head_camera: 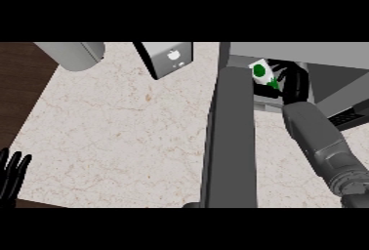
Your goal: Pick up the milk, place it into the microwave and close the microwave
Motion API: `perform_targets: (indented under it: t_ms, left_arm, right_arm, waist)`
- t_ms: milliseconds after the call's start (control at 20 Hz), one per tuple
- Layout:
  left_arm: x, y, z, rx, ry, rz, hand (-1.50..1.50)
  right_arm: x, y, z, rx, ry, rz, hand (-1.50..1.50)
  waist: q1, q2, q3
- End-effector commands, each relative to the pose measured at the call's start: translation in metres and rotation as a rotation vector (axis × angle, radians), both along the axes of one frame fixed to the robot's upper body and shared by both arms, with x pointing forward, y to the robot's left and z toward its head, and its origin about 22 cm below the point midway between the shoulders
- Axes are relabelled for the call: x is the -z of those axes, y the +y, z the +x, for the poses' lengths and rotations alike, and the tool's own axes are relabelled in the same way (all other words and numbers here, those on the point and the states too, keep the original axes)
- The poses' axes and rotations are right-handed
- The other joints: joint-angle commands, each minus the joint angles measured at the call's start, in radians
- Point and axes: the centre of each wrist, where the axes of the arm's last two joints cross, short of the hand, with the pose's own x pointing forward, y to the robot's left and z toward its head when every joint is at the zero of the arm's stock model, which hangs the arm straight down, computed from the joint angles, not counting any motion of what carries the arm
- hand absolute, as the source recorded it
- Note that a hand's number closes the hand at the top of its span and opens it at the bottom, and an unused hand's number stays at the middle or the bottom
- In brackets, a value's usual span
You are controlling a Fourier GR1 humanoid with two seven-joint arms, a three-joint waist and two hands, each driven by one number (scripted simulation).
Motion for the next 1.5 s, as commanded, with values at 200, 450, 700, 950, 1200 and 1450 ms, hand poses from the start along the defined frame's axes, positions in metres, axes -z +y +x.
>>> perform_targets:
  t_ms: [200, 450, 700, 950, 1200, 1450]
  left_arm:
    - [0.003, 0.004, 0.008, -0.012, 0.013, 0.014, -1.50]
    - [0.004, -0.004, 0.009, 0.010, -0.001, -0.003, -1.50]
    - [0.003, 0.000, 0.015, 0.017, -0.003, 0.021, -1.50]
    - [0.011, 0.006, 0.011, 0.025, 0.001, 0.006, -1.50]
    - [0.010, 0.003, 0.010, 0.033, 0.012, 0.010, -1.50]
    - [0.010, 0.008, 0.016, 0.008, -0.012, 0.010, -1.50]
  right_arm:
    - [0.001, 0.010, 0.001, 0.001, -0.030, -0.063, -1.50]
    - [0.003, 0.023, 0.001, -0.025, -0.043, -0.074, -1.50]
    - [0.001, 0.033, 0.004, -0.053, -0.012, -0.080, -1.50]
    - [0.001, 0.030, 0.003, -0.064, -0.013, -0.083, -1.50]
    - [-0.011, 0.040, 0.011, -0.070, -0.013, -0.046, -1.50]
    - [0.001, 0.045, 0.004, -0.112, -0.004, -0.018, -1.50]
  waist:
    - [0.009, 0.001, 0.001]
    - [0.012, -0.004, 0.001]
    - [0.015, -0.003, 0.000]
    - [0.007, -0.008, -0.001]
    - [0.003, -0.013, -0.001]
    - [-0.025, -0.020, -0.001]
